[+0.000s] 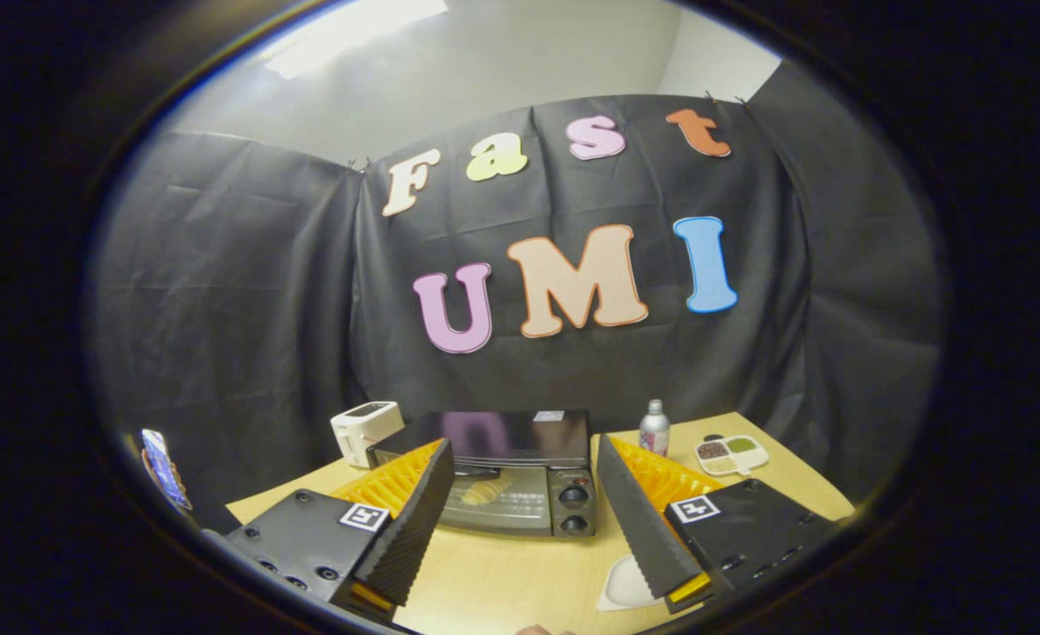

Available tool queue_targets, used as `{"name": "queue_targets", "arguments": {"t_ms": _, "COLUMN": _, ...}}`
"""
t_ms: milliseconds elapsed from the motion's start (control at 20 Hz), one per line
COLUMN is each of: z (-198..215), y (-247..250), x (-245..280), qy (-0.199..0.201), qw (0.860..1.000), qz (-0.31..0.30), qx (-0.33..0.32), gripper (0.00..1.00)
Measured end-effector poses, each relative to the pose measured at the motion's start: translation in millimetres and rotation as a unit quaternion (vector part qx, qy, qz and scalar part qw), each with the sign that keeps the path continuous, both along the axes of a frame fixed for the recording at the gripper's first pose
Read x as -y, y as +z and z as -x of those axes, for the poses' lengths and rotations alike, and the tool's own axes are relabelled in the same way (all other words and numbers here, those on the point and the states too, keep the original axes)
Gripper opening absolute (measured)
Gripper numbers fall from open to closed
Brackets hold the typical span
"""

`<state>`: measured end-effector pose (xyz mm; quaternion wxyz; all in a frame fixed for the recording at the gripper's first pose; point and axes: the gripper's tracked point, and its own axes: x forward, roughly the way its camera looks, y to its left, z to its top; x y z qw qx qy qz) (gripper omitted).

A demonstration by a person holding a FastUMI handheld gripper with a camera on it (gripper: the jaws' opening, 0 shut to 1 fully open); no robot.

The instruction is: Open the toaster oven, put the food inside, and close the toaster oven door.

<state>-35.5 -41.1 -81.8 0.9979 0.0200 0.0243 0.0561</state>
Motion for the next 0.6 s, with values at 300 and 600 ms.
{"name": "queue_targets", "arguments": {"t_ms": 300, "z": 4, "y": 11, "x": -25, "qy": 0.043, "qw": 0.999, "qz": 0.003, "qx": 0.015, "gripper": 0.99}}
{"name": "queue_targets", "arguments": {"t_ms": 600, "z": 16, "y": 18, "x": -27, "qy": 0.063, "qw": 0.998, "qz": -0.004, "qx": 0.026, "gripper": 0.99}}
